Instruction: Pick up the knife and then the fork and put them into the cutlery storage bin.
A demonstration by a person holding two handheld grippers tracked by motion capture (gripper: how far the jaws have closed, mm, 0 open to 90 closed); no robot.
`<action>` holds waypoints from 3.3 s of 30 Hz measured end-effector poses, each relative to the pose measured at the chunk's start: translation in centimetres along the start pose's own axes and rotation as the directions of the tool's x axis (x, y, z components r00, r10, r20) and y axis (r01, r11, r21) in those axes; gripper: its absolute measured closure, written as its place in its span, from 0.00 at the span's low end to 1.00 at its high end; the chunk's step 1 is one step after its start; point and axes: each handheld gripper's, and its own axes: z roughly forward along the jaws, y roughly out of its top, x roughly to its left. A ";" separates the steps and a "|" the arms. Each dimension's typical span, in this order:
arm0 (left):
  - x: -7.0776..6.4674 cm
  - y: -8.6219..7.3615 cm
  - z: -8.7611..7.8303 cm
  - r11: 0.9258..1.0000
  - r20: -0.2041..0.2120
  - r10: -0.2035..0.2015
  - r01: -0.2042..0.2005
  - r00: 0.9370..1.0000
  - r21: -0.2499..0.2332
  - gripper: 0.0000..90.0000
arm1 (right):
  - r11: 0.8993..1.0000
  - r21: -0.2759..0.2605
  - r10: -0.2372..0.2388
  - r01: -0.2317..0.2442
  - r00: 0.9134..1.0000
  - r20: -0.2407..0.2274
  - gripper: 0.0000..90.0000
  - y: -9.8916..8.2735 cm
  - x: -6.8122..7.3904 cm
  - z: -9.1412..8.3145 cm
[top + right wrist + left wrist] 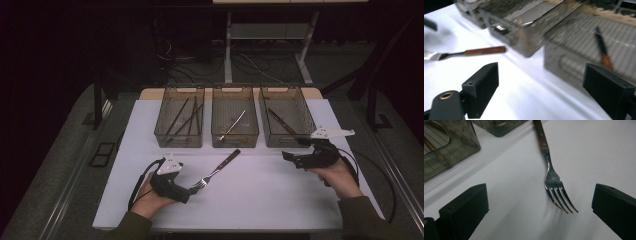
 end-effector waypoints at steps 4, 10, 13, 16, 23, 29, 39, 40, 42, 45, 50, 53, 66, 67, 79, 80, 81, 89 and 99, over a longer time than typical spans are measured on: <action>0.0 0.2 0.0 1.000 -0.006 0.005 -0.005 1.000 0.006 0.01 | 1.000 -0.027 -0.014 0.014 1.000 -0.007 0.14 -1.5 1.3 -0.3; 0.0 0.5 0.1 1.000 -0.010 -0.007 0.007 1.000 0.015 0.04 | 0.999 -0.039 -0.006 0.005 1.000 -0.014 0.14 -3.3 2.4 -0.6; 0.1 0.8 0.0 1.000 -0.011 -0.003 0.003 1.000 0.017 0.10 | 0.999 -0.038 0.002 -0.003 1.000 -0.028 0.14 -4.3 3.0 -0.8; 0.1 1.2 0.2 1.000 -0.025 -0.016 0.016 1.000 0.017 0.17 | 1.000 -0.024 0.003 -0.004 1.000 -0.030 0.14 -5.1 3.6 -0.9; 0.3 2.8 0.9 0.999 -0.018 -0.039 0.040 0.999 0.003 0.37 | 1.000 -0.004 -0.008 0.007 1.000 -0.030 0.14 -6.3 4.2 -1.3; 0.4 4.2 2.7 0.998 0.009 -0.062 0.062 0.998 0.024 0.48 | 1.000 -0.001 -0.006 0.006 1.000 -0.031 0.14 -6.3 4.0 -1.1; -0.3 6.6 6.9 0.992 0.041 -0.057 0.052 0.998 0.118 0.65 | 1.000 0.007 -0.012 0.012 0.999 -0.035 0.14 -6.4 4.1 -1.0; -0.4 6.7 7.2 0.990 0.043 -0.058 0.052 0.997 0.127 0.67 | 1.000 0.003 -0.013 0.013 0.999 -0.038 0.14 -6.4 4.1 -1.1; -0.4 6.8 7.8 0.989 0.048 -0.061 0.054 0.997 0.138 0.70 | 1.000 -0.001 -0.013 0.013 0.999 -0.036 0.14 -6.4 4.0 -1.1; -0.5 6.8 8.3 0.985 0.044 -0.054 0.047 0.998 0.165 0.74 | 1.000 -0.003 -0.007 0.007 0.999 -0.034 0.14 -6.4 3.9 -1.2; -0.6 6.5 8.8 0.980 0.030 -0.039 0.032 0.999 0.197 0.78 | 1.000 -0.007 -0.010 0.010 0.999 -0.036 0.14 -6.4 3.9 -1.2; -0.7 6.5 8.9 0.981 0.026 -0.019 0.014 0.999 0.194 0.79 | 1.000 0.000 -0.007 0.007 0.999 -0.036 0.14 -6.4 4.0 -1.2; -1.6 6.4 9.0 0.979 -0.003 0.033 -0.031 0.999 0.200 0.85 | 1.000 -0.004 -0.009 0.009 0.999 -0.035 0.14 -6.4 3.9 -1.2; -1.5 6.4 9.0 0.979 0.001 0.033 -0.033 0.999 0.199 0.86 | 1.000 -0.004 -0.008 0.008 0.999 -0.036 0.14 -6.4 3.9 -1.2; -1.0 7.1 8.8 0.964 0.053 0.066 -0.078 0.996 0.255 0.87 | 1.000 -0.012 -0.007 0.007 0.999 -0.050 0.14 -6.3 3.6 -1.2; -1.0 7.1 8.8 0.964 0.058 0.063 -0.075 0.996 0.254 0.87 | 1.000 -0.011 -0.007 0.007 0.999 -0.051 0.14 -6.3 3.6 -1.2; -0.9 7.1 8.7 0.965 0.065 0.066 -0.080 0.996 0.250 0.87 | 1.000 -0.011 -0.009 0.008 0.999 -0.051 0.14 -6.3 3.7 -1.2; -1.7 7.6 8.0 0.974 0.137 0.066 -0.094 0.988 0.206 0.87 | 1.000 -0.013 -0.015 0.014 0.997 -0.077 0.14 -6.0 3.8 -1.1; -2.2 8.3 6.9 0.985 0.170 0.082 -0.106 0.982 0.137 0.87 | 0.999 -0.003 -0.032 0.032 0.996 -0.089 0.14 -5.5 3.7 -1.1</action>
